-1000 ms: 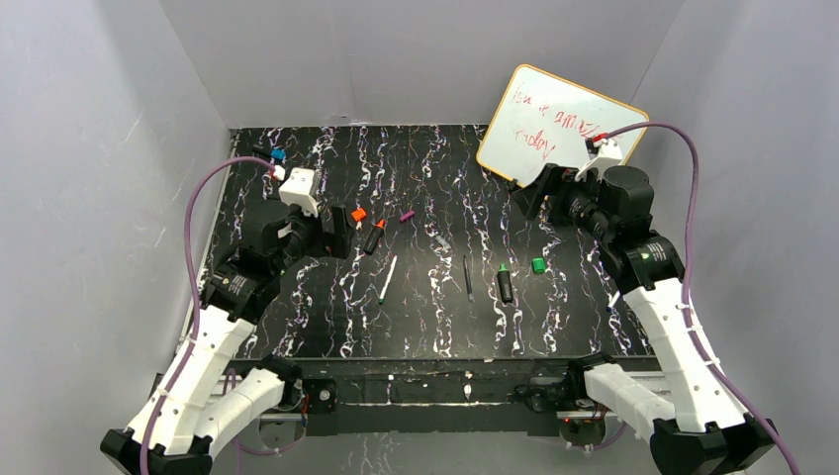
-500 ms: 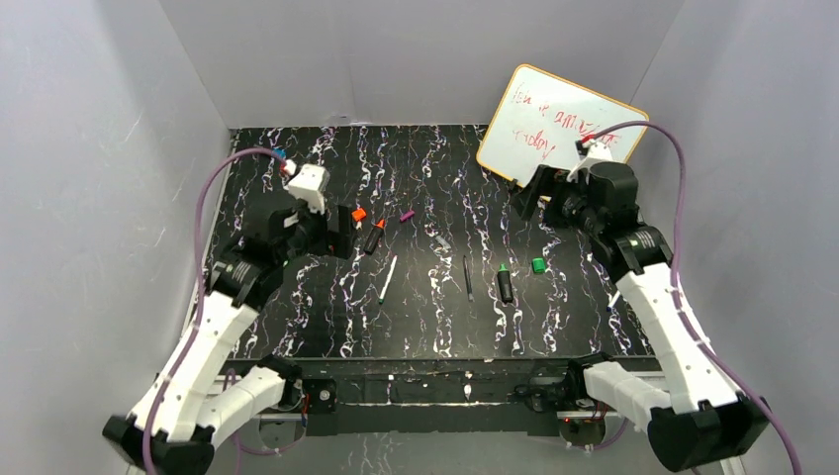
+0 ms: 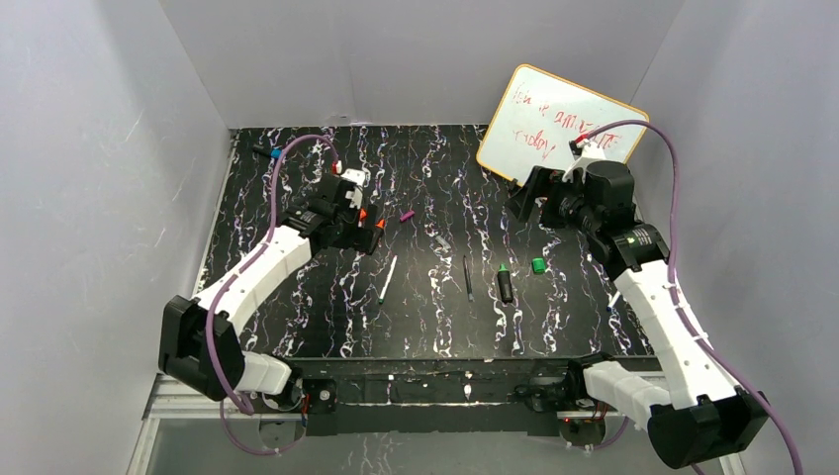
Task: Insert the pens into the pen caps
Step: Pick up the pen from the center of the board.
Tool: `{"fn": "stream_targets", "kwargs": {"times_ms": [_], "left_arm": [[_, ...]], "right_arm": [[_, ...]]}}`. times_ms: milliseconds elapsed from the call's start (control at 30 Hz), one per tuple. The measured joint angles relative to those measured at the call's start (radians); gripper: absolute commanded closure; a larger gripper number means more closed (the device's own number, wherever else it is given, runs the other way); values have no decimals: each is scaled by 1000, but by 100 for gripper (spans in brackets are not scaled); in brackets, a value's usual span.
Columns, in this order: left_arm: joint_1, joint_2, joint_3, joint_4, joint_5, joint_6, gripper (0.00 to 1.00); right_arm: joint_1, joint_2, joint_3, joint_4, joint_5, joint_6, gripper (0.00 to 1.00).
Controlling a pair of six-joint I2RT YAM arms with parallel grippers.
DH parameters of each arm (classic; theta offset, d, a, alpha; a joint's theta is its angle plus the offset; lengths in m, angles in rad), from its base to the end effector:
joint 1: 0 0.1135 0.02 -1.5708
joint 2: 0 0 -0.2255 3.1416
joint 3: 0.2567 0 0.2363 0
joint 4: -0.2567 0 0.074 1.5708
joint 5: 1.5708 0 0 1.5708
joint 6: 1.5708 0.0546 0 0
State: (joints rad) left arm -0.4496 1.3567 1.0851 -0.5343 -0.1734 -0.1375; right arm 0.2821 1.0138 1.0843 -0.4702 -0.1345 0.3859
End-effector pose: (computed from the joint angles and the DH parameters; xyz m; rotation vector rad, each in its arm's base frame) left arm 0.2714 -0.1205 0.2381 0.2854 2.3453 -0.0784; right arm 0.2309 0.0746 0.3310 0.0146 2.0106 0.5645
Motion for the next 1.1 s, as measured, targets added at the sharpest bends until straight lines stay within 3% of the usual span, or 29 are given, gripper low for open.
{"fn": "stream_targets", "kwargs": {"times_ms": [300, 467, 567, 633, 733, 833, 967, 1100], "left_arm": [[-45, 133, -12, 199, -60, -40, 30], [-53, 299, 43, 225, -82, -38, 27], [-54, 314, 56, 218, -106, -39, 23], [-52, 291, 62, 211, -119, -40, 21], [-27, 214, 67, 184, -116, -43, 20], [69, 72, 68, 143, -77, -51, 17], [261, -101, 84, 76, -47, -54, 16], [370, -183, 83, 10, -49, -72, 16]], "right_arm": [[0, -28, -38, 6, -3, -1, 1], [0, -28, -39, 6, -31, -15, 1], [13, 10, -26, -2, -80, -17, 1], [67, 82, 16, -13, -69, -13, 1], [244, 268, 141, -41, 23, -2, 1], [385, 454, 284, -49, 74, 24, 1], [438, 652, 462, -76, 119, 84, 1], [439, 824, 616, -108, 151, 155, 19]]}}
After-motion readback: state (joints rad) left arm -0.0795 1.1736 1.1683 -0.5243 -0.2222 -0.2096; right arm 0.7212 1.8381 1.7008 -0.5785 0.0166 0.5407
